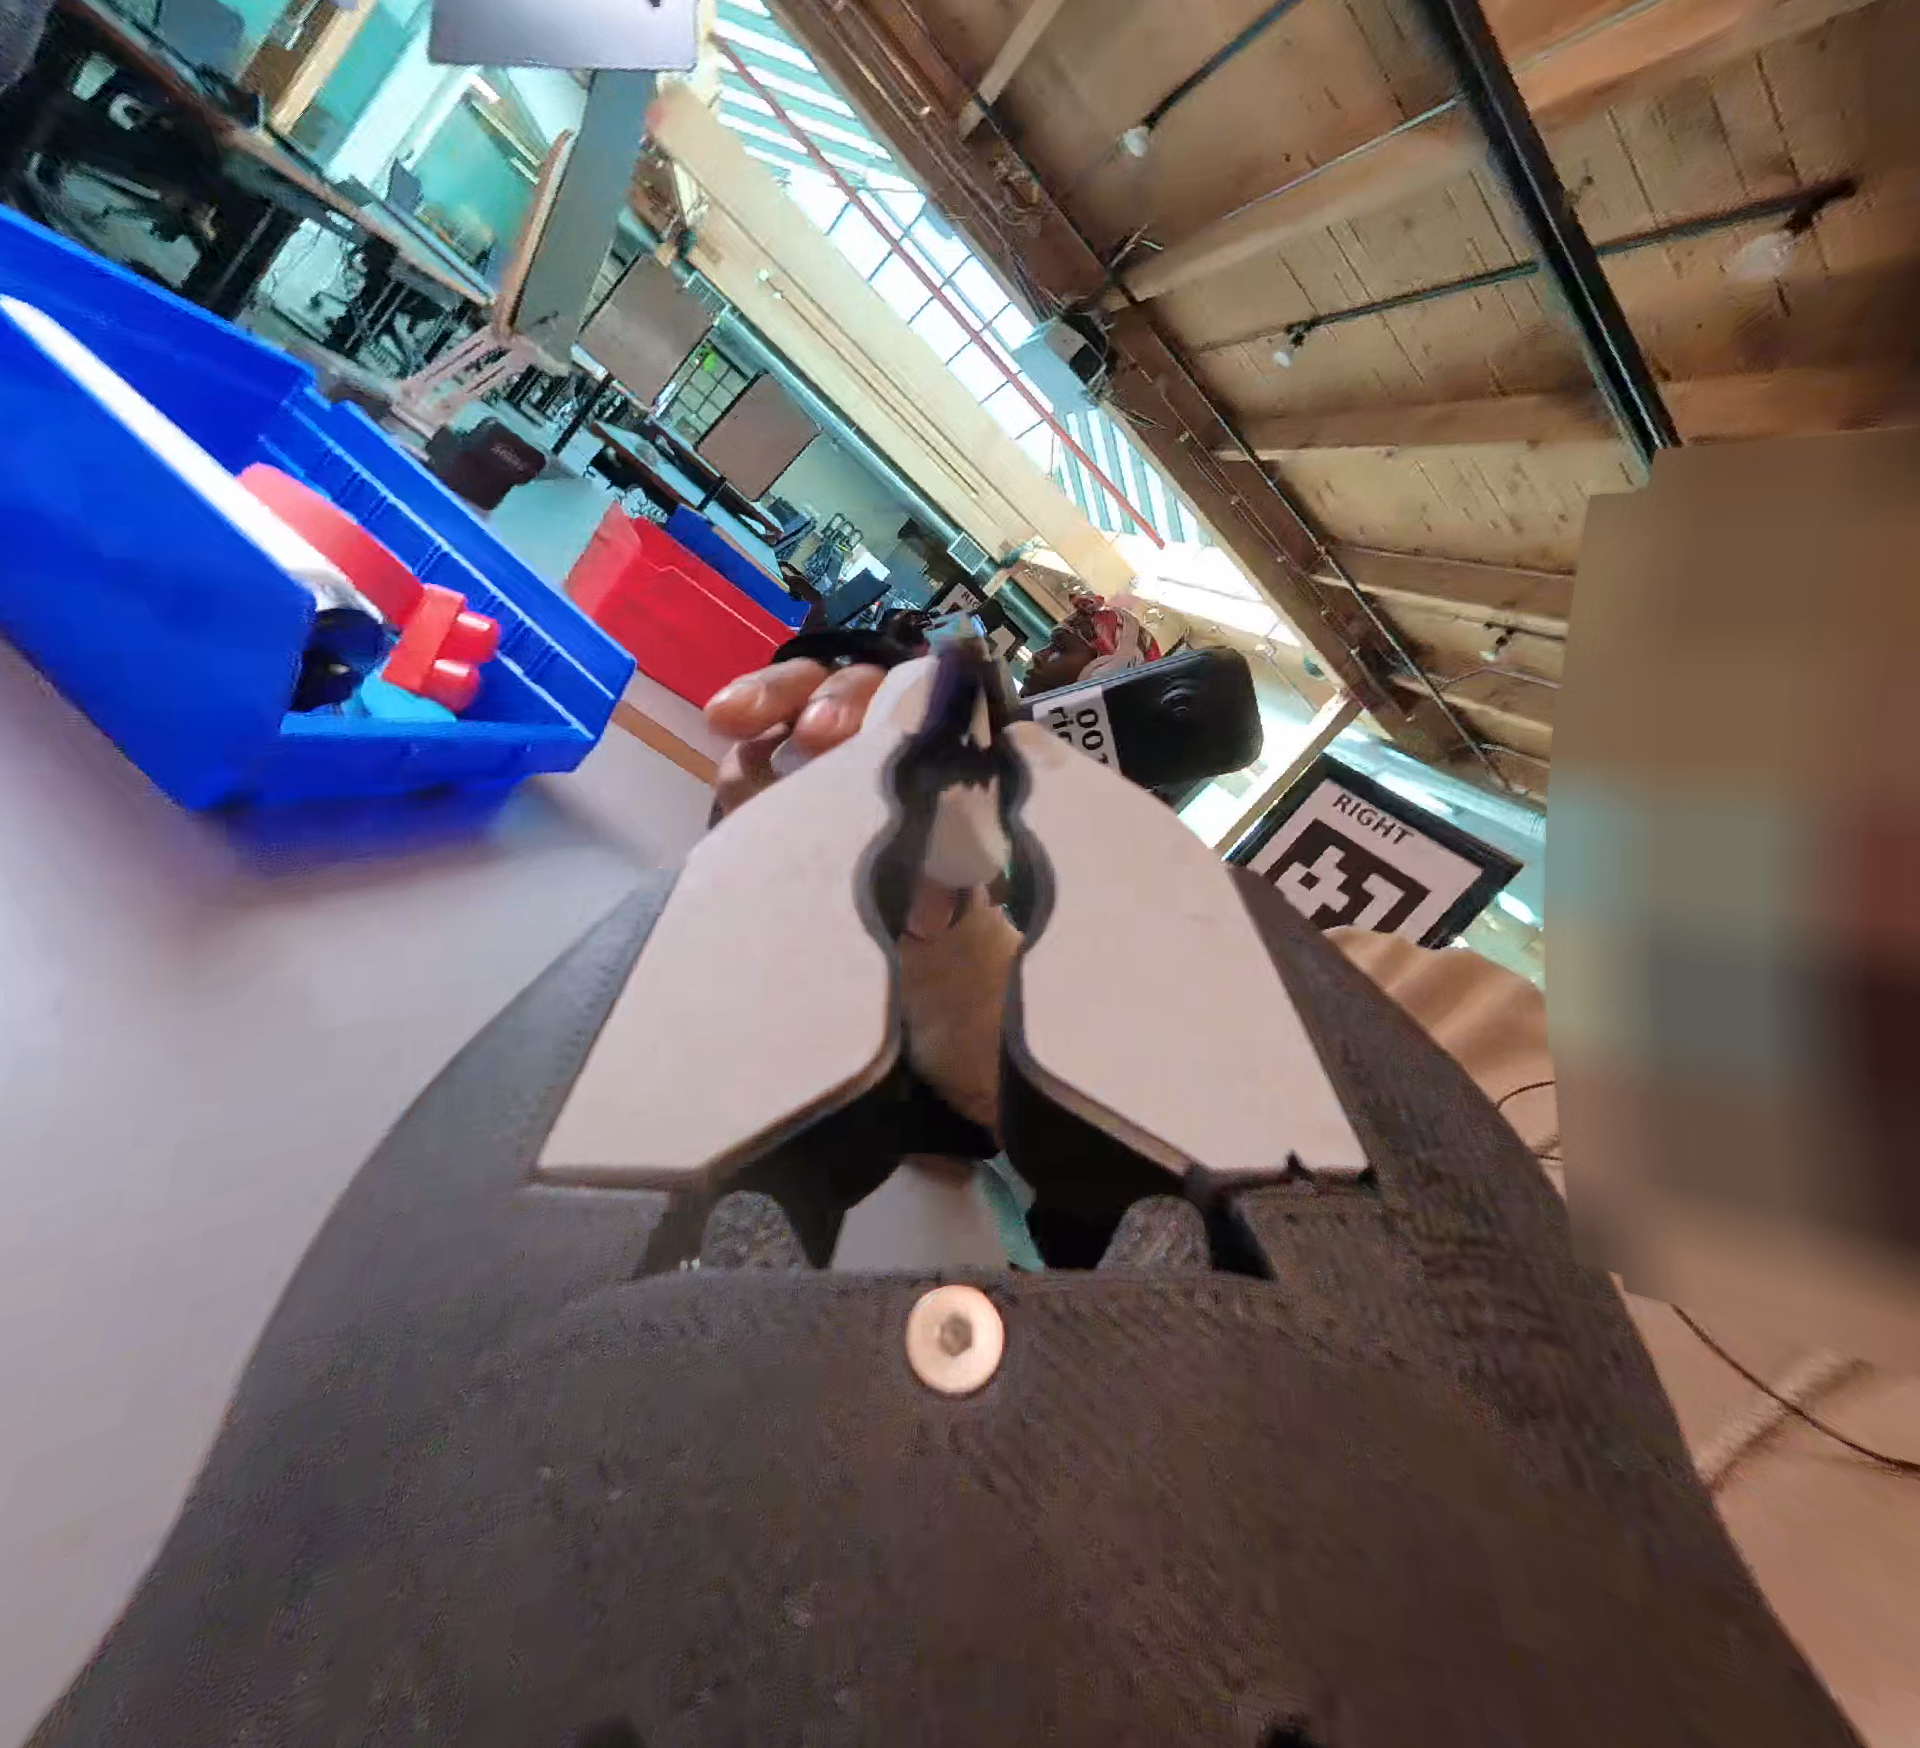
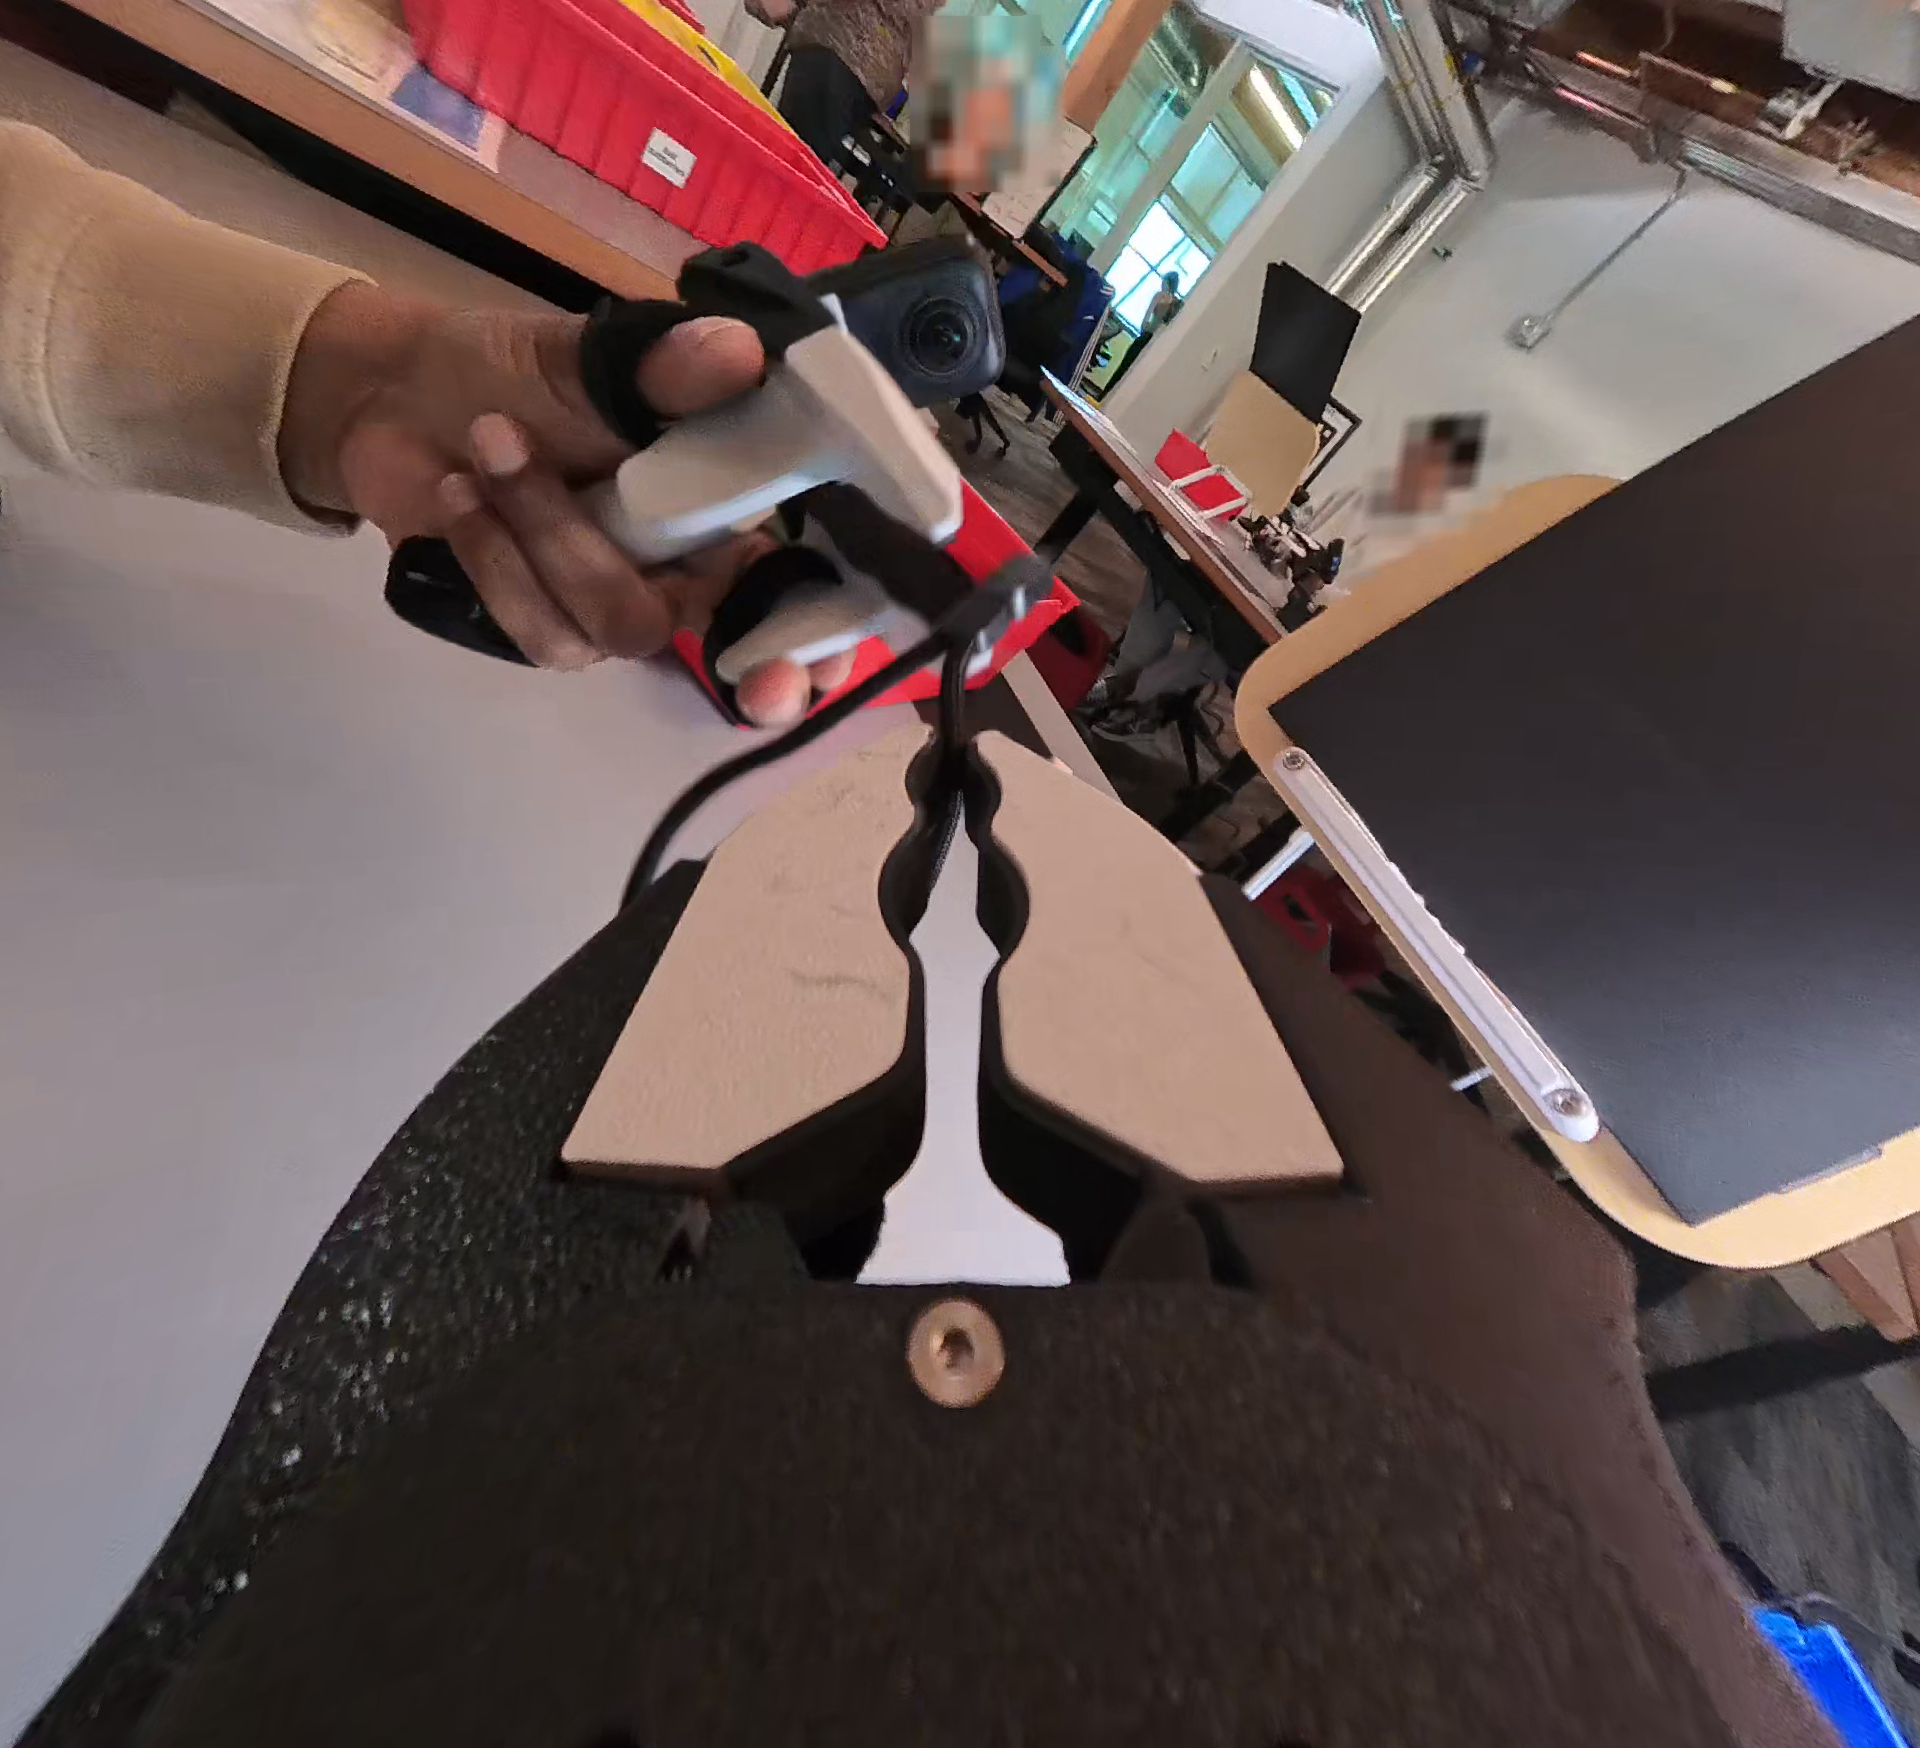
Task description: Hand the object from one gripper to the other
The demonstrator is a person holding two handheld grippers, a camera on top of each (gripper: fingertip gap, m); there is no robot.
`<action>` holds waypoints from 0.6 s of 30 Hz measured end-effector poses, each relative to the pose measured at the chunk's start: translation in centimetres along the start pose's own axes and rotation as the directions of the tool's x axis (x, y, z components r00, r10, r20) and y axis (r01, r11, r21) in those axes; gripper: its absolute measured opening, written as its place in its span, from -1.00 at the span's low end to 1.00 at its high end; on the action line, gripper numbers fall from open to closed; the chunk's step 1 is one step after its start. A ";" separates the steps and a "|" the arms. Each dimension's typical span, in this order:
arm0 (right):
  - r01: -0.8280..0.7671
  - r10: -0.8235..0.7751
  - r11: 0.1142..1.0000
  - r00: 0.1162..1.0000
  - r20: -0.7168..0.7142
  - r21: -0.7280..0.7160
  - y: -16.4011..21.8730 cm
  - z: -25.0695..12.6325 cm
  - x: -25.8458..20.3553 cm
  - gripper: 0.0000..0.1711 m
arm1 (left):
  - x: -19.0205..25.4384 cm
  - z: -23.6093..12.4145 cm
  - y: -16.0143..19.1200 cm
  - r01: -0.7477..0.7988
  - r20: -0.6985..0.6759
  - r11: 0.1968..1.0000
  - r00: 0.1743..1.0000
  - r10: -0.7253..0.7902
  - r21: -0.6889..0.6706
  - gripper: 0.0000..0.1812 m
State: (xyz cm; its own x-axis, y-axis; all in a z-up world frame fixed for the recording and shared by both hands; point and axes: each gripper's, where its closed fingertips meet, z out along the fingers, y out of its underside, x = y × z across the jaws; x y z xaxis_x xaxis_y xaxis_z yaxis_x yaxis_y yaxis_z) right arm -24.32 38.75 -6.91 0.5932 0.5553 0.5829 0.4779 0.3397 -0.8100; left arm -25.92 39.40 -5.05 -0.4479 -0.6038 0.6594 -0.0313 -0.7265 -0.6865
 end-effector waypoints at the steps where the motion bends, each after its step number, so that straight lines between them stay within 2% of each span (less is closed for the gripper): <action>1: 0.007 -0.007 1.000 1.000 0.004 0.007 0.0 0.0 -0.2 -0.97 | 0.3 0.0 -0.1 -0.026 0.002 1.000 1.000 0.026 0.002 -0.92; 3: 0.000 0.000 1.000 0.998 0.057 -0.002 0.3 0.3 -1.1 -0.96 | -0.2 0.0 0.0 -0.145 0.104 0.988 0.983 0.149 -0.044 -0.93; 5: -0.016 0.023 0.998 0.993 0.116 -0.056 1.3 0.5 -2.0 -0.95 | -0.8 0.0 0.7 -0.278 0.203 0.948 0.930 0.306 -0.156 -0.93; 7: -0.036 0.049 0.995 0.987 0.152 -0.089 1.7 0.4 -2.2 -0.82 | -1.1 -0.1 1.1 -0.370 0.261 0.891 0.862 0.435 -0.265 -0.93; 9: -0.128 0.140 0.988 0.976 0.169 -0.084 1.1 0.0 -1.7 -0.66 | -1.9 -0.4 1.9 -0.442 0.294 0.800 0.766 0.572 -0.405 -0.93; 11: -0.248 0.251 0.968 0.947 0.199 -0.037 -0.1 -0.5 -1.3 -0.63 | -2.5 -0.4 3.2 -0.480 0.278 0.696 0.677 0.681 -0.534 -0.93; 14: -0.373 0.369 0.927 0.889 0.270 -0.037 -0.6 -0.7 -1.7 -0.64 | -2.5 0.6 5.2 -0.486 0.214 0.633 0.666 0.715 -0.602 -0.93; 16: -0.364 0.370 0.928 0.878 0.302 -0.079 0.2 -0.5 -2.5 -0.89 | -2.8 0.7 5.9 -0.491 0.194 0.599 0.648 0.736 -0.632 -0.93; 18: -0.339 0.350 0.936 0.882 0.316 -0.092 0.5 -0.8 -2.4 -0.90 | -3.0 0.6 5.4 -0.506 0.215 0.615 0.640 0.737 -0.605 -0.88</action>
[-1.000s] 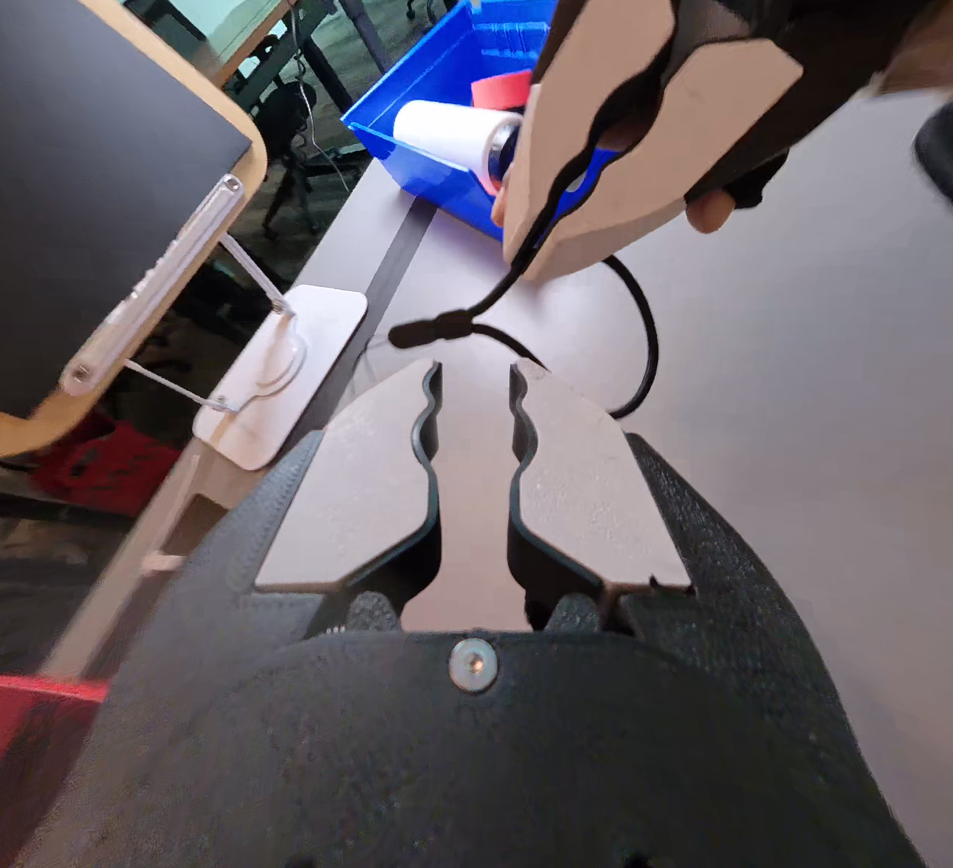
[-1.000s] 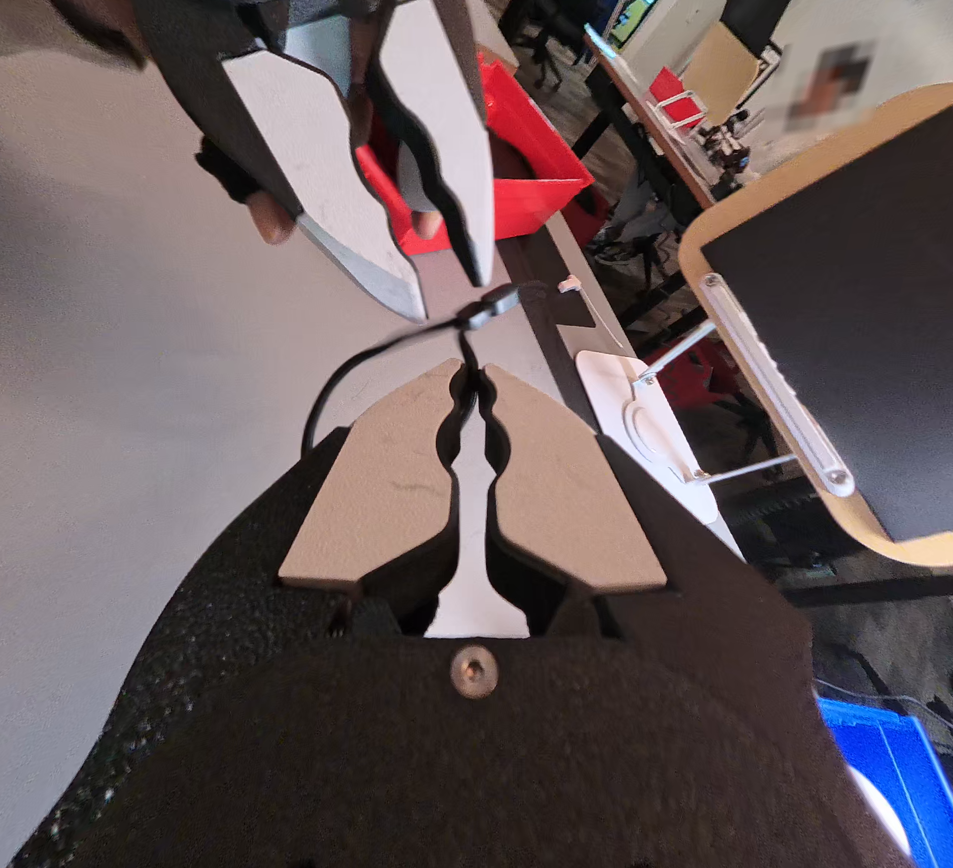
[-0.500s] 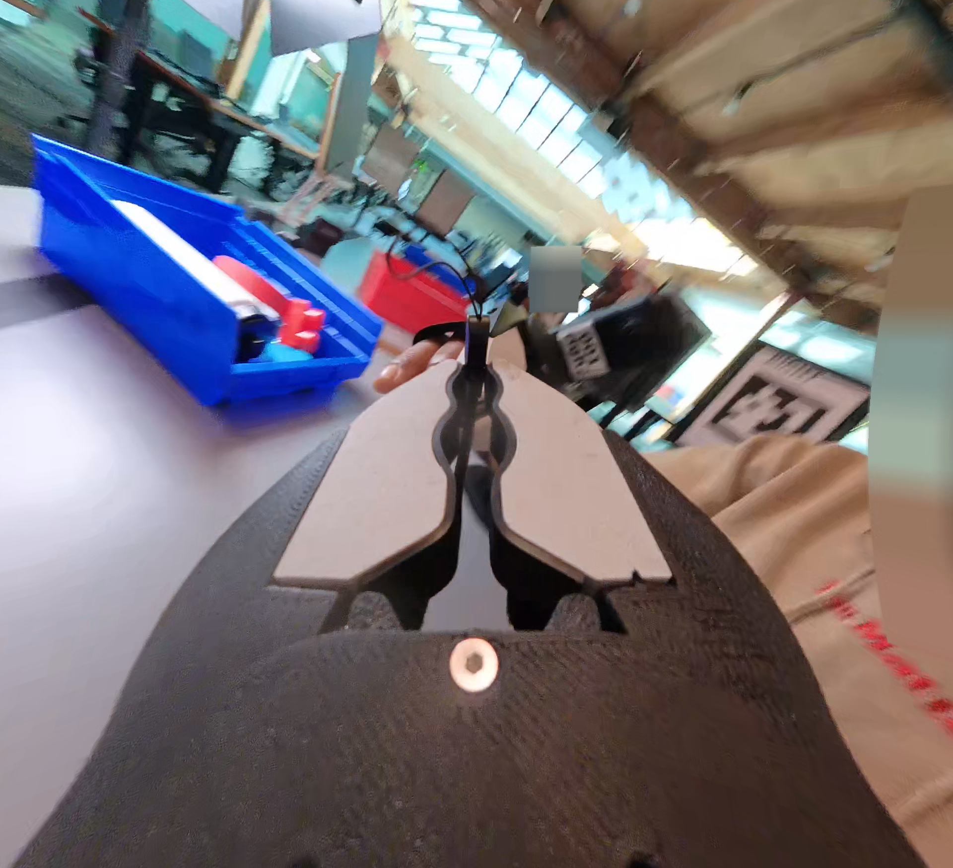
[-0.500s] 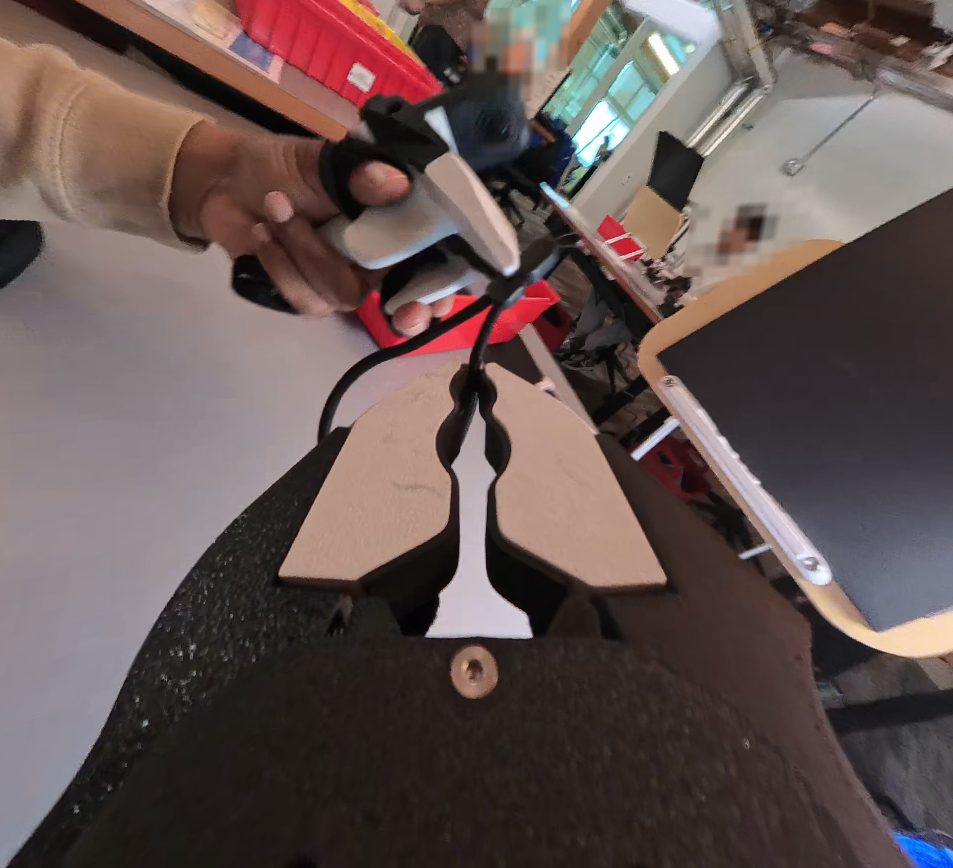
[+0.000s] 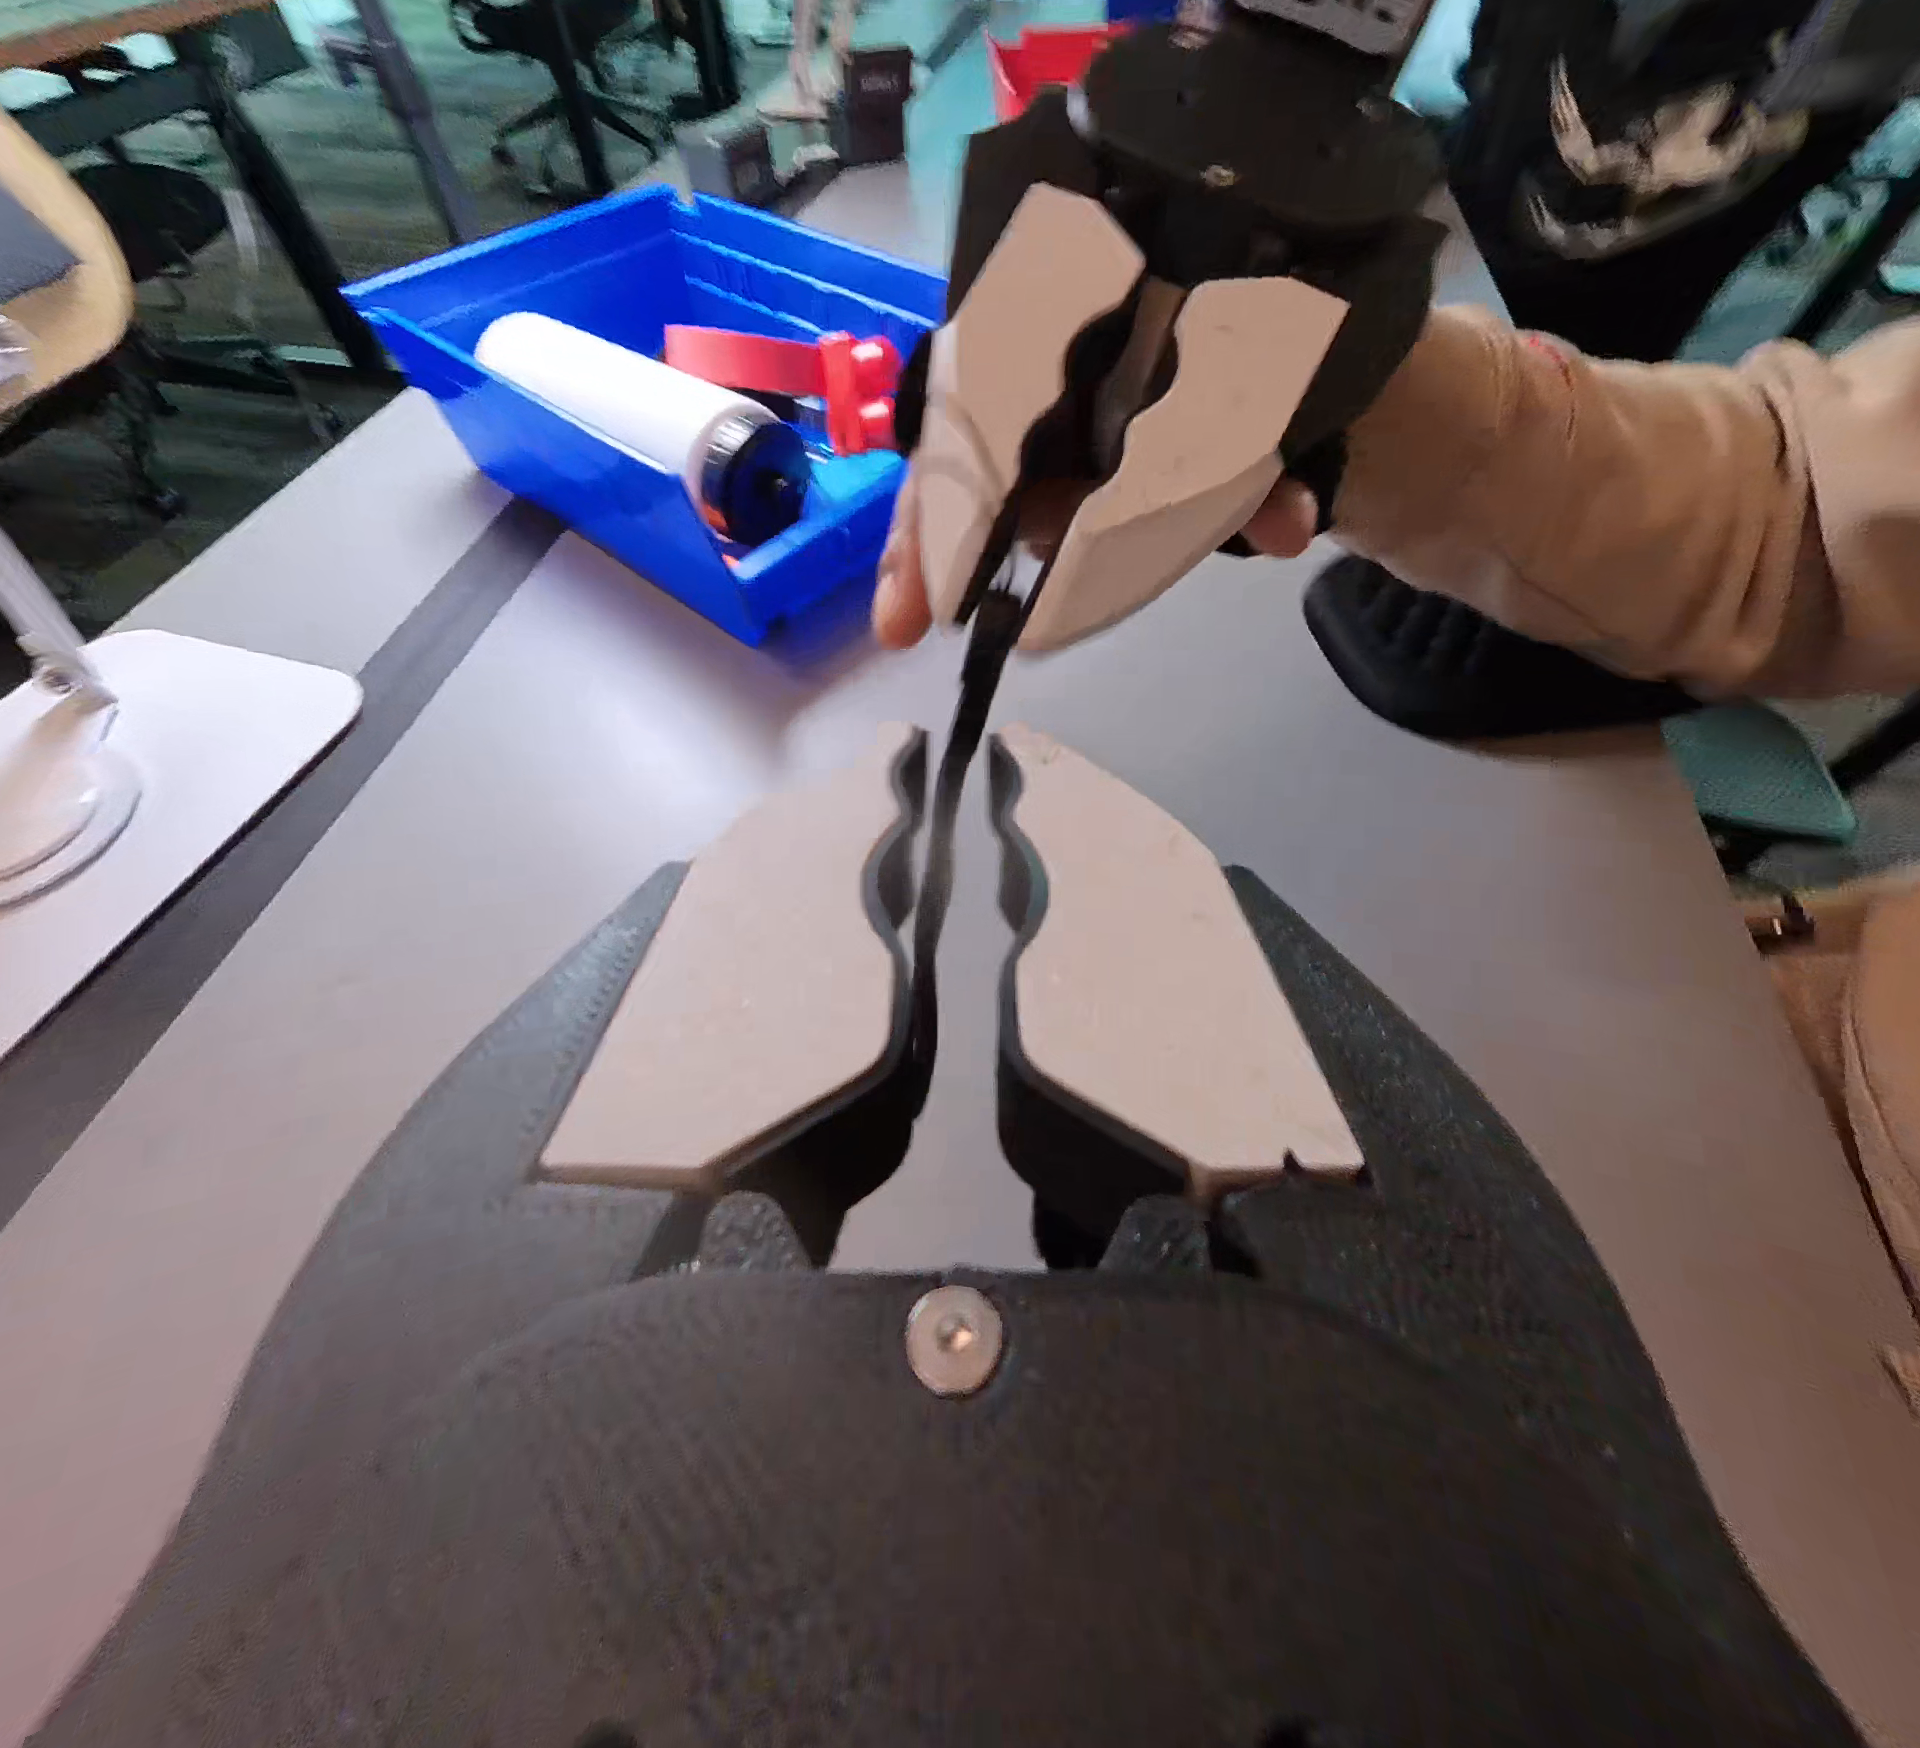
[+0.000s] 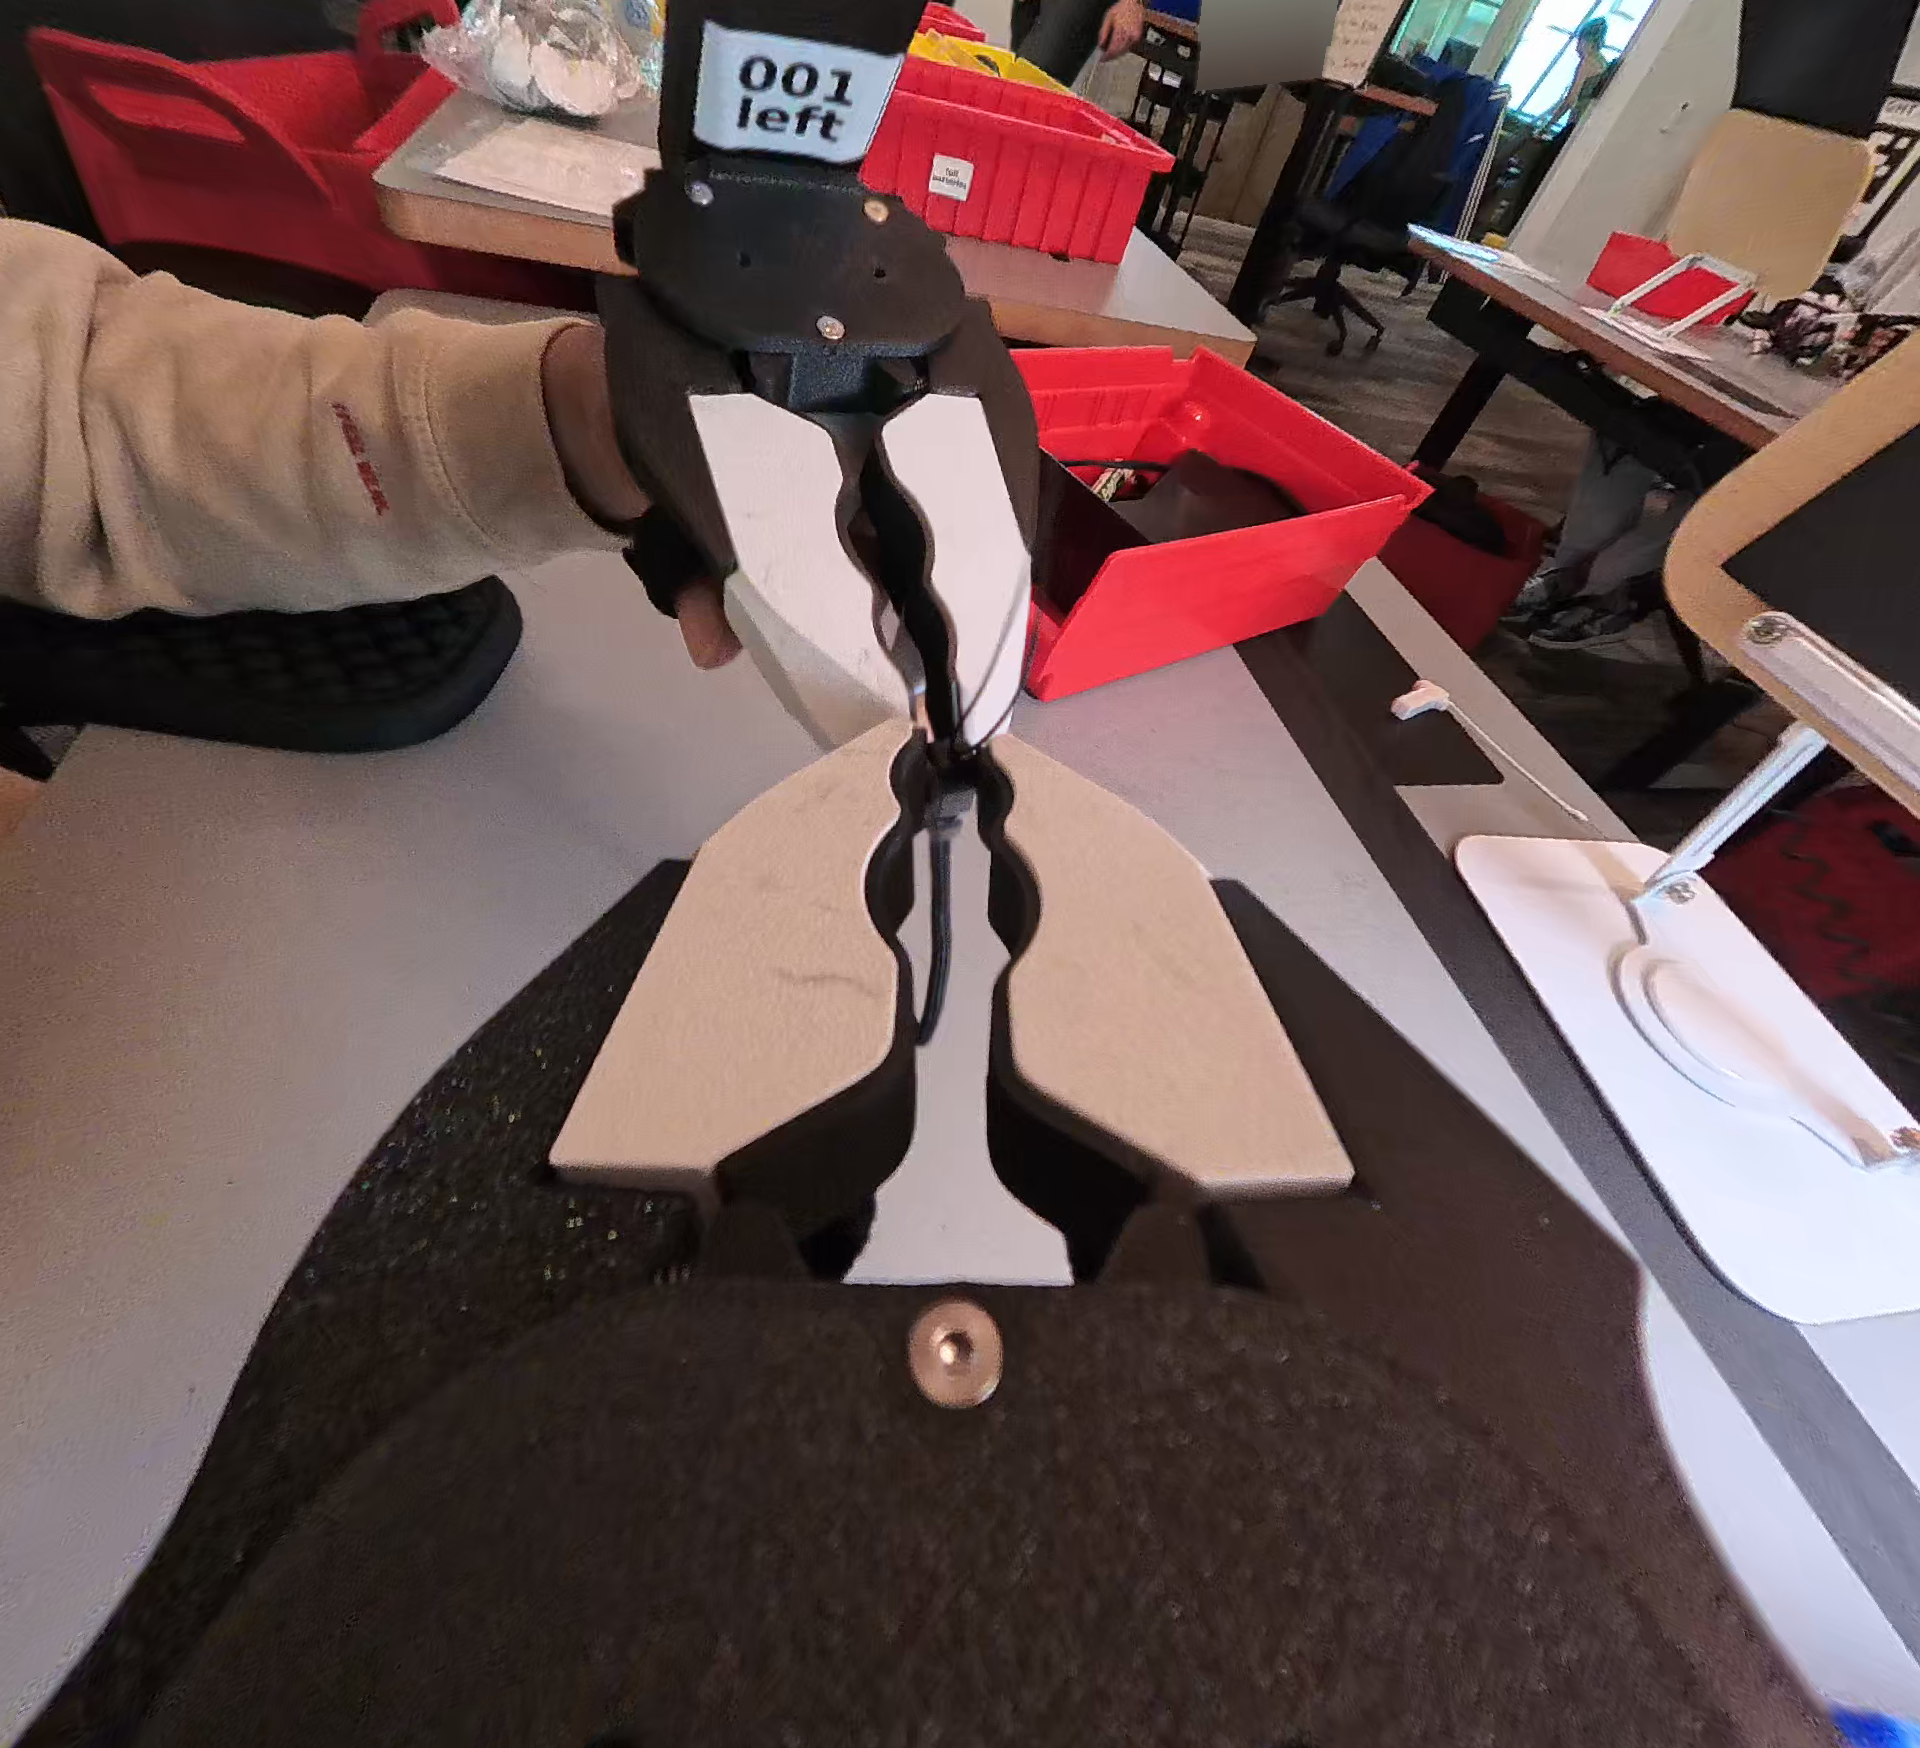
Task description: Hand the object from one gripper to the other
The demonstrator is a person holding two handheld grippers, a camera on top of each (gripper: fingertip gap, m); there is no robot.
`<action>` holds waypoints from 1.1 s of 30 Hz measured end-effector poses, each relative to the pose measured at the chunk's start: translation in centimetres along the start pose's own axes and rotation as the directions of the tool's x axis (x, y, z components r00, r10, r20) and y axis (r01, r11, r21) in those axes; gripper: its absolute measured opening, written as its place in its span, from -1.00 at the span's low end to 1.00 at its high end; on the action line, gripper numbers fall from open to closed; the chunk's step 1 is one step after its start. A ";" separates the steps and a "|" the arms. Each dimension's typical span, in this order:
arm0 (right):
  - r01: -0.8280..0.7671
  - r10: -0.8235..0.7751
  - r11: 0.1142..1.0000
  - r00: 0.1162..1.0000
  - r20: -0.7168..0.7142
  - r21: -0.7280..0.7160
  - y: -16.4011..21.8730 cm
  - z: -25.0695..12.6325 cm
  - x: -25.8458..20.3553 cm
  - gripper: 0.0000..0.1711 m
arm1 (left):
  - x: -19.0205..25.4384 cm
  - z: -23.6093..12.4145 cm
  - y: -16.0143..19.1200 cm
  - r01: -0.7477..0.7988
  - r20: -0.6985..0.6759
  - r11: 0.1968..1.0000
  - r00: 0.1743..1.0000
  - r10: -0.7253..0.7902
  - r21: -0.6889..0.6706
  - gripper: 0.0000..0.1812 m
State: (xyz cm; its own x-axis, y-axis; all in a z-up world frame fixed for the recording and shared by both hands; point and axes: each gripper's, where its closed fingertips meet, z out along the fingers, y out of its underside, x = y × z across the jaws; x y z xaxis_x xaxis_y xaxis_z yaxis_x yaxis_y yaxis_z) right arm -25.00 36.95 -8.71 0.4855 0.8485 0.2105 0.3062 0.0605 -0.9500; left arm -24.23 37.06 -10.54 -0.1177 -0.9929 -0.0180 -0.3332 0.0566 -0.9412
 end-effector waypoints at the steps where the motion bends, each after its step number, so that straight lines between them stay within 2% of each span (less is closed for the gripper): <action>1: -0.007 0.007 1.000 1.000 -0.017 0.014 -0.4 -0.6 0.6 -0.91 | -0.7 -0.4 -0.4 0.025 0.024 0.999 0.999 -0.026 0.028 -0.75; 3: -0.024 0.031 0.998 0.992 -0.123 0.056 -1.5 -3.2 3.4 -0.90 | -2.4 -1.7 -1.0 0.046 0.092 0.996 0.994 -0.052 0.070 -0.67; 5: -0.001 0.008 1.000 0.925 -0.380 0.019 -1.1 -7.3 8.5 -0.91 | -4.3 -3.3 -1.7 0.038 0.186 0.992 0.981 -0.060 0.117 -0.66; 8: 0.026 -0.128 0.989 0.658 -0.742 -0.147 1.9 -15.7 15.9 -0.90 | -6.4 -5.3 -2.2 0.043 0.279 0.987 0.957 -0.086 0.155 -0.64; 10: -0.027 -0.210 0.966 0.494 -0.844 -0.256 5.1 -20.3 19.0 -0.90 | -7.3 -6.0 -2.2 0.039 0.315 0.985 0.945 -0.092 0.168 -0.65; 12: -0.161 -0.248 0.929 0.396 -0.884 -0.333 9.4 -23.3 20.9 -0.90 | -7.8 -6.2 -1.9 0.041 0.334 0.985 0.938 -0.095 0.166 -0.65; 13: -0.271 -0.230 0.894 0.408 -0.883 -0.357 12.1 -24.0 21.2 -0.88 | -8.0 -6.2 -1.7 0.040 0.343 0.986 0.935 -0.094 0.161 -0.65; 15: -0.398 -0.143 0.848 0.466 -0.873 -0.351 15.2 -23.9 21.0 -0.48 | -8.3 -6.2 -1.4 0.036 0.358 0.989 0.930 -0.087 0.147 -0.65; 18: -0.377 -0.020 0.896 0.491 -0.871 -0.234 13.5 -23.7 20.7 -0.40 | -9.0 -6.5 -1.0 0.012 0.399 0.991 0.915 -0.064 0.132 -0.70; 20: -0.320 0.044 0.938 0.487 -0.872 -0.131 10.9 -24.2 20.5 -0.40 | -9.5 -6.8 -0.9 -0.007 0.421 0.991 0.906 -0.050 0.131 -0.84; 23: -0.193 0.119 0.981 0.518 -0.847 0.019 6.6 -24.2 19.7 -0.45 | -10.4 -7.9 -1.0 -0.021 0.460 0.986 0.886 -0.057 0.164 -1.00; 26: -0.097 0.182 0.983 0.589 -0.788 0.155 2.9 -22.9 18.4 -0.50 | -12.0 -10.7 -1.3 -0.043 0.534 0.983 0.843 -0.059 0.177 -1.00; 28: -0.078 0.217 0.973 0.637 -0.740 0.219 1.4 -21.4 17.6 -0.55 | -13.5 -14.2 -1.8 -0.075 0.624 0.980 0.780 -0.059 0.186 -1.00; 30: -0.077 0.236 0.965 0.684 -0.690 0.252 0.8 -19.5 16.8 -0.74 | -15.6 -18.5 -1.9 -0.076 0.707 0.978 0.702 -0.086 0.194 -1.00; 32: -0.093 0.239 0.962 0.740 -0.629 0.255 1.1 -17.1 16.1 -0.99 | -18.4 -22.8 -1.0 -0.013 0.778 0.986 0.617 -0.123 0.166 -1.00; 33: -0.106 0.239 0.963 0.764 -0.600 0.248 1.6 -15.7 15.7 -1.00 | -20.0 -24.7 -0.2 0.036 0.807 0.991 0.577 -0.127 0.130 -1.00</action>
